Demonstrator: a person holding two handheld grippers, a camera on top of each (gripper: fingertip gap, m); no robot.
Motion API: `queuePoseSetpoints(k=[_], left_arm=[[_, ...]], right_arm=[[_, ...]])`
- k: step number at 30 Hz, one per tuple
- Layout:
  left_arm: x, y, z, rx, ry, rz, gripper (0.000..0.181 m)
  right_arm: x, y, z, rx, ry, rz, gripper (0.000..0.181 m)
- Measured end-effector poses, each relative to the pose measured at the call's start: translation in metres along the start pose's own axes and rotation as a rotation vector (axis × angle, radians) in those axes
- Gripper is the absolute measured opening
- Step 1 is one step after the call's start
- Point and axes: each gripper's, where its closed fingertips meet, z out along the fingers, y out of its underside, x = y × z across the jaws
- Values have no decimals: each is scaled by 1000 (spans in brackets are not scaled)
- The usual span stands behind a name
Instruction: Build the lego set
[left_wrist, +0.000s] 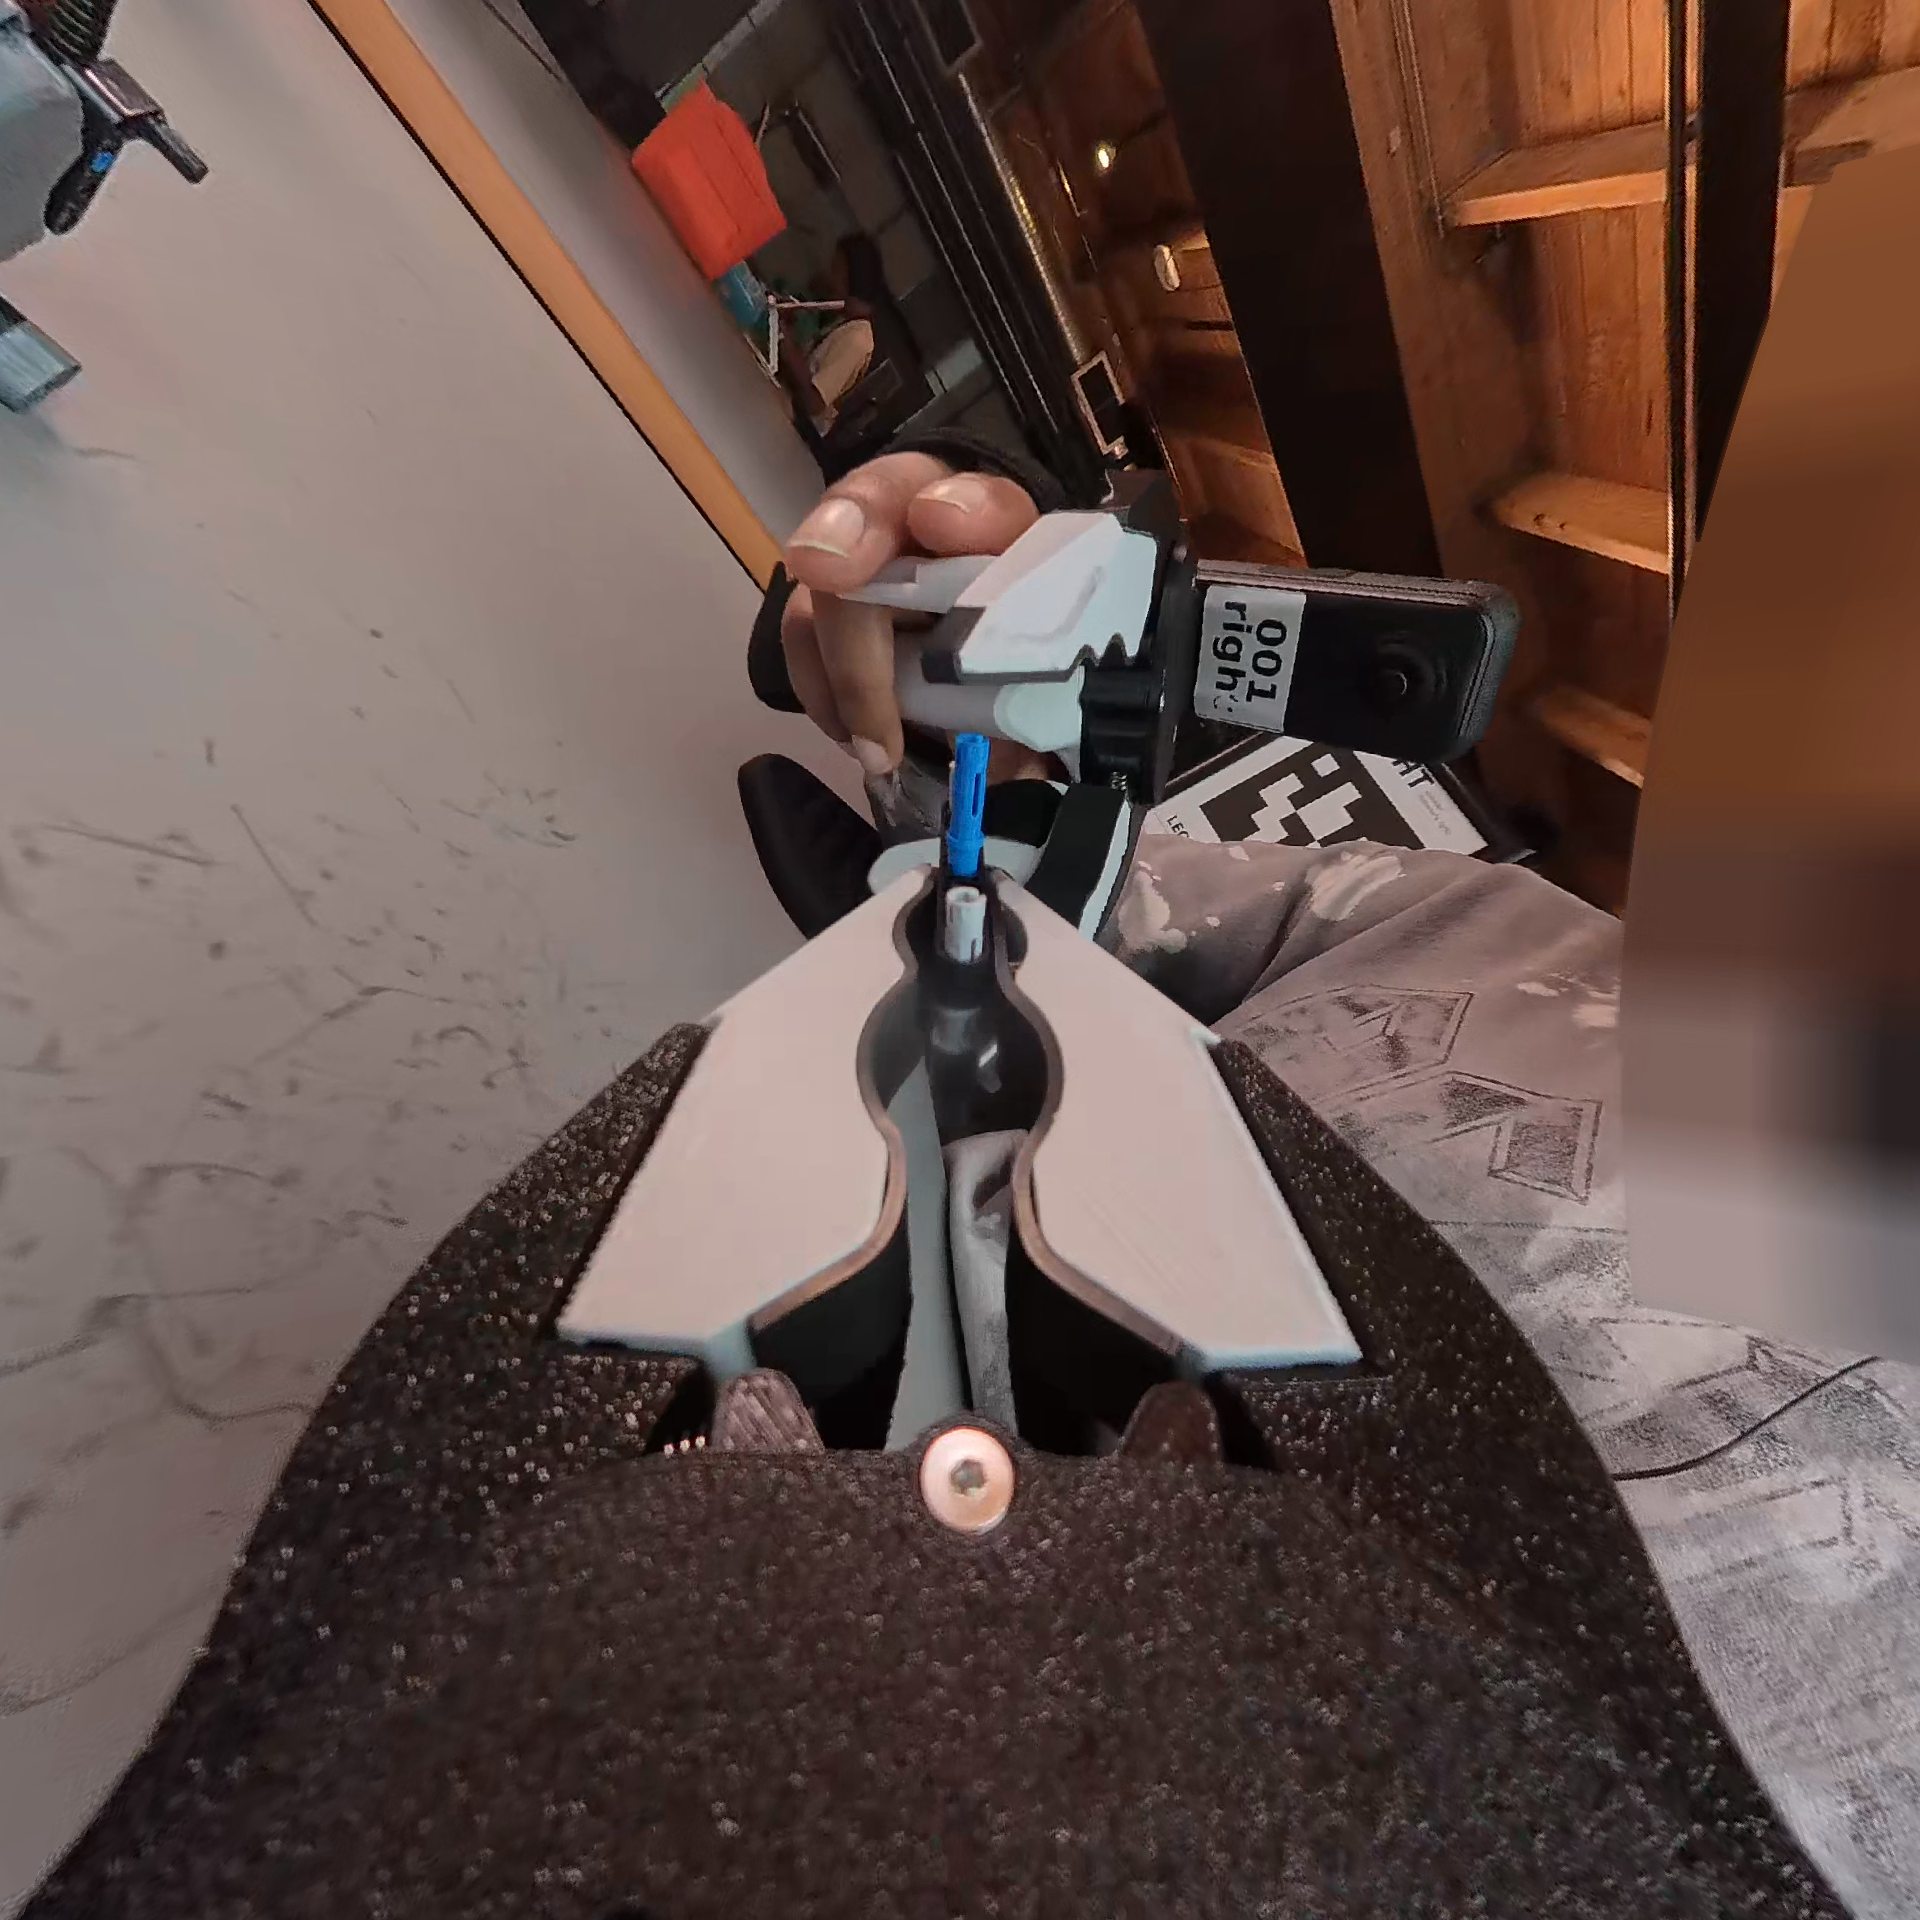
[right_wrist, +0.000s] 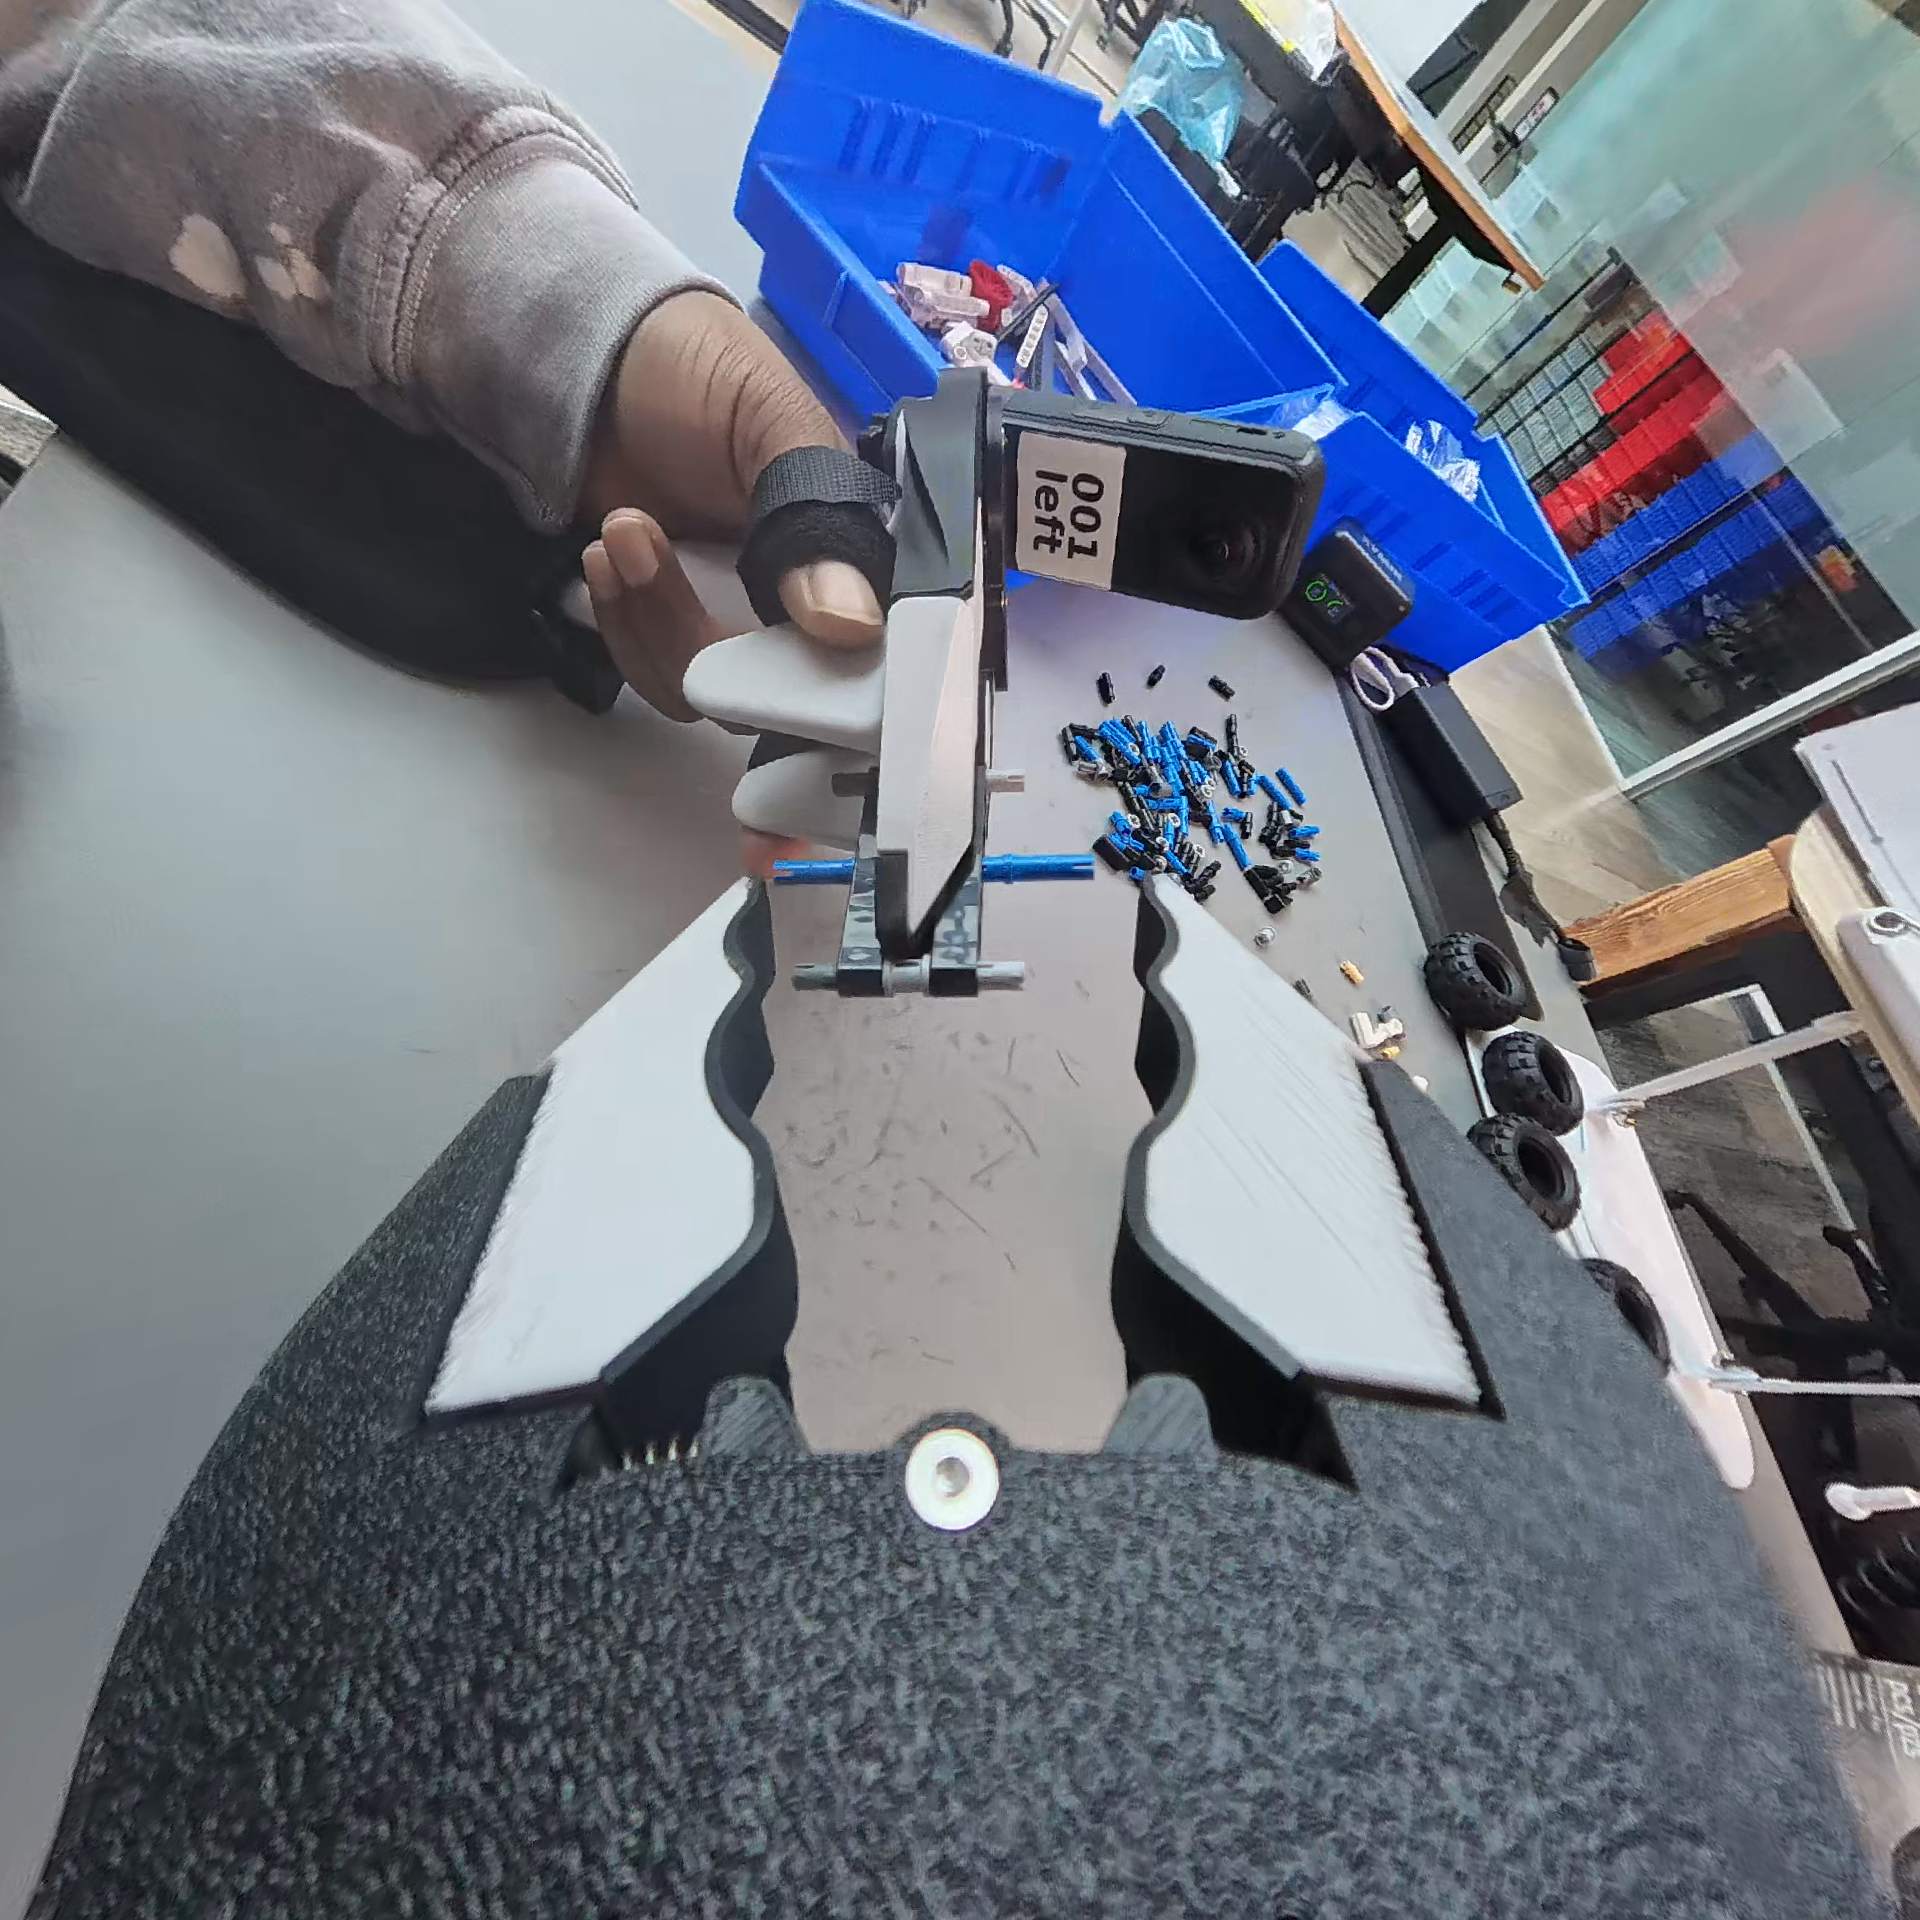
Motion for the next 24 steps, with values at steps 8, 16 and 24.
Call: queuePoseSetpoints(k=[8,16,24], left_arm=[[-4,4,2,-23,-3,-31,6],[-3,2,-2,-7,4,-44,14],[-5,1,-5,-2,-34,-19,6]], right_arm=[[-2,5,3,-43,-69,-45,51],[0,6,2,-20,-51,-7,49],[-5,5,2,-17,-75,9,45]])
